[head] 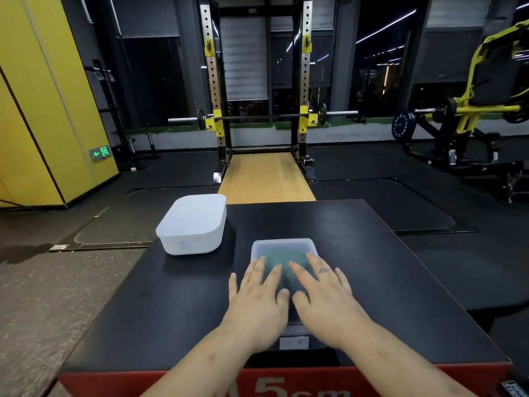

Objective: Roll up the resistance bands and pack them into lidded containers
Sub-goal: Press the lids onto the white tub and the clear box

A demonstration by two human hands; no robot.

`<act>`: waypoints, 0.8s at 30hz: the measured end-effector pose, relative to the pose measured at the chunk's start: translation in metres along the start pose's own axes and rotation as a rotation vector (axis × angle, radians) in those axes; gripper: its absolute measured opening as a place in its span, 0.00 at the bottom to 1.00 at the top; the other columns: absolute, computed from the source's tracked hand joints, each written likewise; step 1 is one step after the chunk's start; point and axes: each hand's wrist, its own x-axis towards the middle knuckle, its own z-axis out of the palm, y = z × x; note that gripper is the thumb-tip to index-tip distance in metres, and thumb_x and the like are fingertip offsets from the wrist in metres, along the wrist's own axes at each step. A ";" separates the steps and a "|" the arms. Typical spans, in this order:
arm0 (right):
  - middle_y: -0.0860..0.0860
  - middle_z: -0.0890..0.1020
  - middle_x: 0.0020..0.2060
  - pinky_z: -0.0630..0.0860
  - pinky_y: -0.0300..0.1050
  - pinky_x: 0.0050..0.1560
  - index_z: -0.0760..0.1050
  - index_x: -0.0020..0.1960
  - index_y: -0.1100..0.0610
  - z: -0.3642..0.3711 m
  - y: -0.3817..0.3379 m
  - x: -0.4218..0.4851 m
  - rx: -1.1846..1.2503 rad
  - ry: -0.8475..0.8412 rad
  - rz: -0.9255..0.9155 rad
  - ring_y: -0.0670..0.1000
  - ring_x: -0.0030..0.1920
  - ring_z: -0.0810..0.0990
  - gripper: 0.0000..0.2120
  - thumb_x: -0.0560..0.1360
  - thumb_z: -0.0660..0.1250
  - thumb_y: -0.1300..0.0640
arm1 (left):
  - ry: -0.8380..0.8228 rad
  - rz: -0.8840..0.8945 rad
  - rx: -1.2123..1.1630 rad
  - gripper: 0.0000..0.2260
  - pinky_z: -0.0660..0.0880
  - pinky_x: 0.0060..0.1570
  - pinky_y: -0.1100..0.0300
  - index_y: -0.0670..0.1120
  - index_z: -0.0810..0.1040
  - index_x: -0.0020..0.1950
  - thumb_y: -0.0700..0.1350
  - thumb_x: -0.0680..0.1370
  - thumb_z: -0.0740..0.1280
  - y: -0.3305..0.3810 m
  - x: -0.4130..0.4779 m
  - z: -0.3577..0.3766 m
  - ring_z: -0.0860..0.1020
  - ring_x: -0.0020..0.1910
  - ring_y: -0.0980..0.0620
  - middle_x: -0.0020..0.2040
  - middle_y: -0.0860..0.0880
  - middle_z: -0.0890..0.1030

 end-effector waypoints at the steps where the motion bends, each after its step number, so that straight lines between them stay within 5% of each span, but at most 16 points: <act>1: 0.49 0.44 0.84 0.37 0.56 0.82 0.47 0.83 0.41 -0.002 0.001 -0.001 0.005 -0.004 -0.006 0.46 0.83 0.39 0.30 0.82 0.49 0.47 | -0.010 0.006 -0.011 0.26 0.33 0.78 0.44 0.57 0.47 0.83 0.56 0.85 0.47 -0.002 -0.001 -0.002 0.35 0.81 0.55 0.84 0.52 0.40; 11: 0.46 0.44 0.84 0.41 0.54 0.82 0.46 0.83 0.40 0.004 0.010 -0.010 0.051 -0.029 -0.012 0.43 0.82 0.36 0.34 0.77 0.45 0.45 | -0.003 0.018 -0.050 0.27 0.33 0.79 0.48 0.59 0.44 0.83 0.58 0.85 0.48 -0.016 -0.010 0.005 0.32 0.79 0.59 0.83 0.54 0.36; 24: 0.46 0.40 0.84 0.37 0.52 0.82 0.46 0.83 0.40 0.002 0.020 -0.015 0.028 -0.034 -0.029 0.43 0.81 0.35 0.29 0.84 0.49 0.46 | -0.053 0.044 -0.005 0.30 0.32 0.79 0.50 0.55 0.38 0.83 0.60 0.85 0.46 -0.040 -0.016 -0.002 0.33 0.78 0.63 0.82 0.57 0.36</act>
